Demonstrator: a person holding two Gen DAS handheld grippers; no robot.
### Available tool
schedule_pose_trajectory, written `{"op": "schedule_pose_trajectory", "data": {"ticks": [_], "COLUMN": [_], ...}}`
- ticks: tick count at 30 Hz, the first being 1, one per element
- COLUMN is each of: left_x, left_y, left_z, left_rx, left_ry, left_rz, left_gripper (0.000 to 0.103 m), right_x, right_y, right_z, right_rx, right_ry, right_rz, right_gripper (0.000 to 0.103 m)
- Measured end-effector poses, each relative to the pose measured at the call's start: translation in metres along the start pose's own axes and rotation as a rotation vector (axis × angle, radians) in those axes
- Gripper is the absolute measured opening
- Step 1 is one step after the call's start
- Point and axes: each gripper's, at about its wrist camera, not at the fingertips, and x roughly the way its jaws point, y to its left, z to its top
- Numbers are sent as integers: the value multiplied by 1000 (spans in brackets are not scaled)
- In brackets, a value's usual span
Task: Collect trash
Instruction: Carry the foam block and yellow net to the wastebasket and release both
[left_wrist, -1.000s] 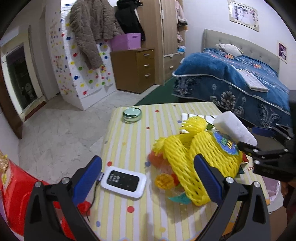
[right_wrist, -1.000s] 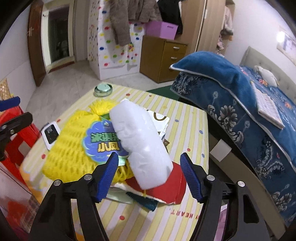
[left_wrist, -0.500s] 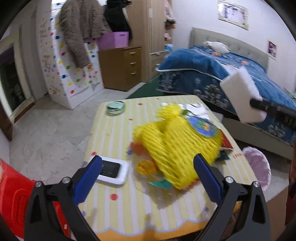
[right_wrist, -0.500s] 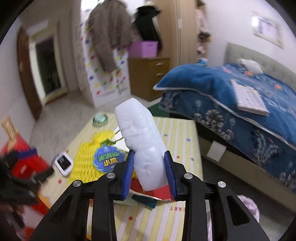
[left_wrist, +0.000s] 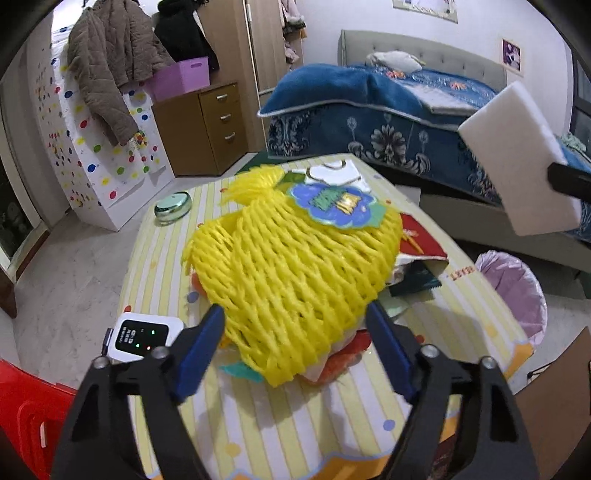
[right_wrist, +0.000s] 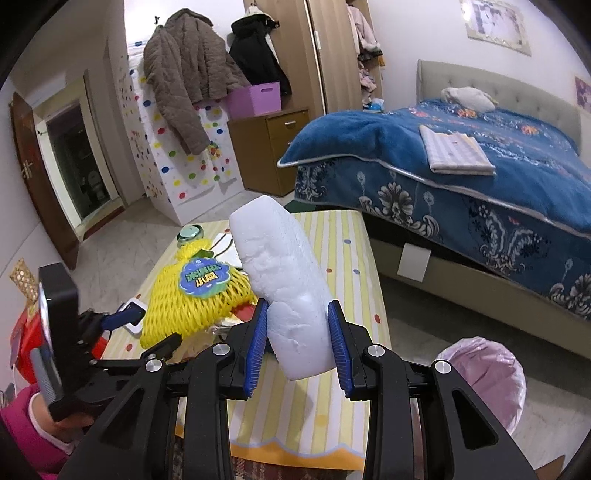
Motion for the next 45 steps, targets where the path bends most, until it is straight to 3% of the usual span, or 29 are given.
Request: {"op": "schedule_pose_trajectory", "data": {"ticks": [4,7,9,14,17,21,24,28,37,45], "left_x": [0,-6,-14,-58,-92,-132,-139,-126,-68,-9], "left_y": [4,12,18,40,49,30,1,-52,-190,-283], "left_z": [-3,-1,2,20,36,56,63,69,54,46], "left_rx": [4,-6,-10,-18,-32,4,30,65,237,351], "left_ry": [16,5,-14,-122,-186,-283,-322,-334,-249,-173], "left_rz": [-13,-37,-50,-29,-80,-134,-199,-294,-482,-544], "left_gripper": [52,21,12,10,10,10,10,10,10,10], "right_x": [0,-3,-6,-21,-33,-51,-63,-77,-99,-68], "right_y": [-1,0,0,0,-1,-13,-32,-64,-153,-224], "right_z": [-4,-5,-4,-2,0,-2,-10,-26,-79,-113], "right_rx": [10,17,21,36,47,80,116,172,352,489], "right_ry": [3,0,-7,-46,-74,-103,-108,-102,-60,16], "right_rz": [11,27,36,51,53,28,-23,-113,-343,-401], "right_gripper": [33,33,33,33,33,33,33,33,33,33]}}
